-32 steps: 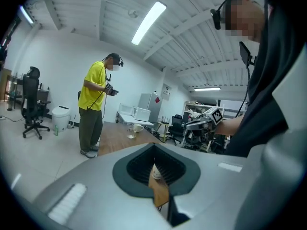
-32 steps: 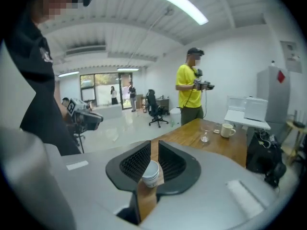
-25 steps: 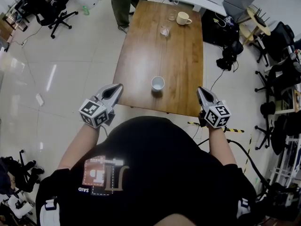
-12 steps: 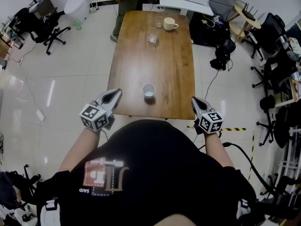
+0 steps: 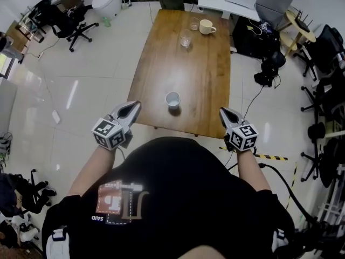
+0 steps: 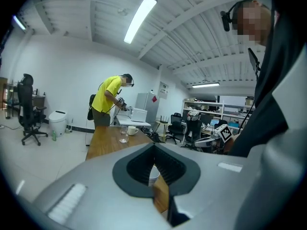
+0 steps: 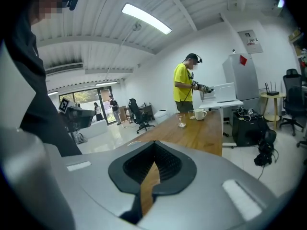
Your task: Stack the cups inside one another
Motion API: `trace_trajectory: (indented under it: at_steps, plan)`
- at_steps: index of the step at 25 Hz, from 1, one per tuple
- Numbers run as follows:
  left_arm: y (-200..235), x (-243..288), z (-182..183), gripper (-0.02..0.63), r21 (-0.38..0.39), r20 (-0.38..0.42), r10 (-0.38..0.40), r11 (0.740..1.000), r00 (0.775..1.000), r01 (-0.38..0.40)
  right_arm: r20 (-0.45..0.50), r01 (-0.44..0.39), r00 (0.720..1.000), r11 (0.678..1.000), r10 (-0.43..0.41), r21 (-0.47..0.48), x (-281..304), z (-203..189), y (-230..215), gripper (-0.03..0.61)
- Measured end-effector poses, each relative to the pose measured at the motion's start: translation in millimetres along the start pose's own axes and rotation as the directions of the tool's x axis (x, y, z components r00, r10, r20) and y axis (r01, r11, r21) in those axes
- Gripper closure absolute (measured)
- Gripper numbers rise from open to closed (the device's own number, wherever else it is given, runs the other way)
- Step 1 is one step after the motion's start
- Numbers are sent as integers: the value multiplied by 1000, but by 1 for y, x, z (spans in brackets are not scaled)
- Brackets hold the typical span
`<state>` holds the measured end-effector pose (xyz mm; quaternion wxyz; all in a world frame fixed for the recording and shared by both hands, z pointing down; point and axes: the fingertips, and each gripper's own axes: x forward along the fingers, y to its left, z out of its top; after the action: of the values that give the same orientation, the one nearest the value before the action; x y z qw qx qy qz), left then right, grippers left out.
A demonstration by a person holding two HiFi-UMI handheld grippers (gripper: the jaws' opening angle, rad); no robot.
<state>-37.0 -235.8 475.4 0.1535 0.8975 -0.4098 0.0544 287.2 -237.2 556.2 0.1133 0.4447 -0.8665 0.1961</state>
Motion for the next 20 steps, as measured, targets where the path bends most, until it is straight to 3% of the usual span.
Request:
trace_trajectory:
  at_steps: [5, 9, 20]
  plan:
    - [-21, -18, -14, 612, -10, 4, 71, 997, 997, -71, -21, -71, 997, 996, 70, -50, 5, -5, 0, 565]
    - [-23, -32, -18, 612, -20, 3, 101, 995, 995, -100, -20, -91, 996, 996, 91, -25, 6, -1, 0, 566]
    - [5, -42, -19, 612, -20, 32, 78, 997, 996, -78, -70, -82, 994, 995, 78, -63, 25, -4, 28, 566]
